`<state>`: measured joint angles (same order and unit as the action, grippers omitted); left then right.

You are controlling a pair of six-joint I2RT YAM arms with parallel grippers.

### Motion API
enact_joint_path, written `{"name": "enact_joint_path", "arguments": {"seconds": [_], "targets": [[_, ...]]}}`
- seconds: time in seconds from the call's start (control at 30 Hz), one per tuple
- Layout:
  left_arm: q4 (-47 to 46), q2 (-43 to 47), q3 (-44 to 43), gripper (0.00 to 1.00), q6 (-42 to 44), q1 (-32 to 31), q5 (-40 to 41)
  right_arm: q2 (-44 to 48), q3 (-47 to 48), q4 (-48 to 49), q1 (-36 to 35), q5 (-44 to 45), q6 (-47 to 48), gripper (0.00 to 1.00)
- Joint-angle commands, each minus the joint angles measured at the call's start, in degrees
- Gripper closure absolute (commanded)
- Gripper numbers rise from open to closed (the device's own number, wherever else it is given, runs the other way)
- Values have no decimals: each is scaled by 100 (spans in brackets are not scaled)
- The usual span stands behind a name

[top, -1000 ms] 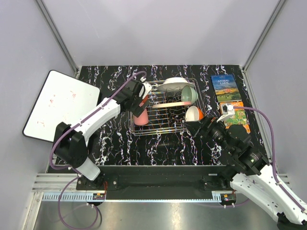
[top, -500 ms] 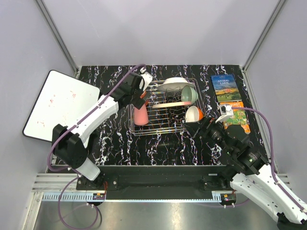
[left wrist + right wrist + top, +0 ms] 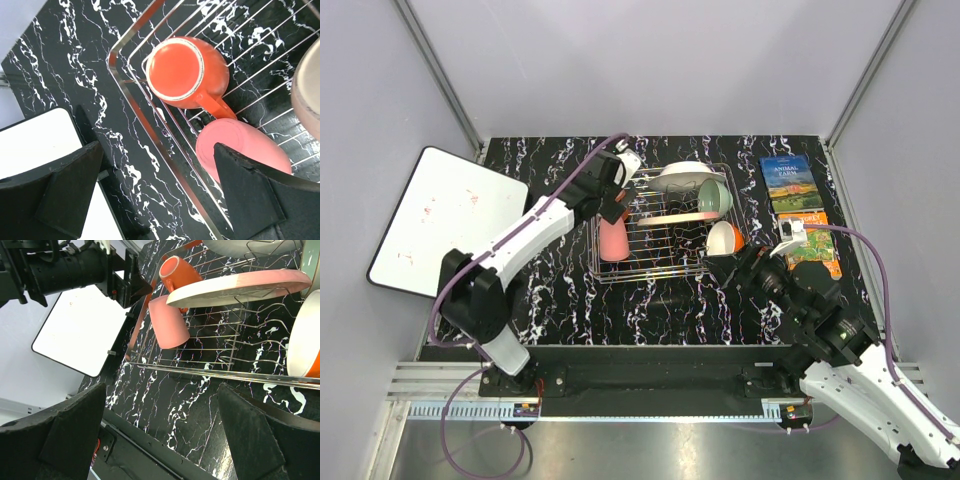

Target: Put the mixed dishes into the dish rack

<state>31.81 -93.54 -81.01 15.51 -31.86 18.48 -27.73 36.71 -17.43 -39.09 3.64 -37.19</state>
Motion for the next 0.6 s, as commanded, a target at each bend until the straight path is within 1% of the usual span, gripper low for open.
{"name": "enact_joint_path", "arguments": {"seconds": [0.0,0.23,0.57], "targets": [[-518,-112,77,1,66,92,182,57,-23,161,-2,119,-34,0],[-632,-139,349,1,31,101,182,127,-32,117,7,163,-34,0],[-483,256,850,1,-92,74,-63,109,-23,117,-2,155,-51,0]]}}
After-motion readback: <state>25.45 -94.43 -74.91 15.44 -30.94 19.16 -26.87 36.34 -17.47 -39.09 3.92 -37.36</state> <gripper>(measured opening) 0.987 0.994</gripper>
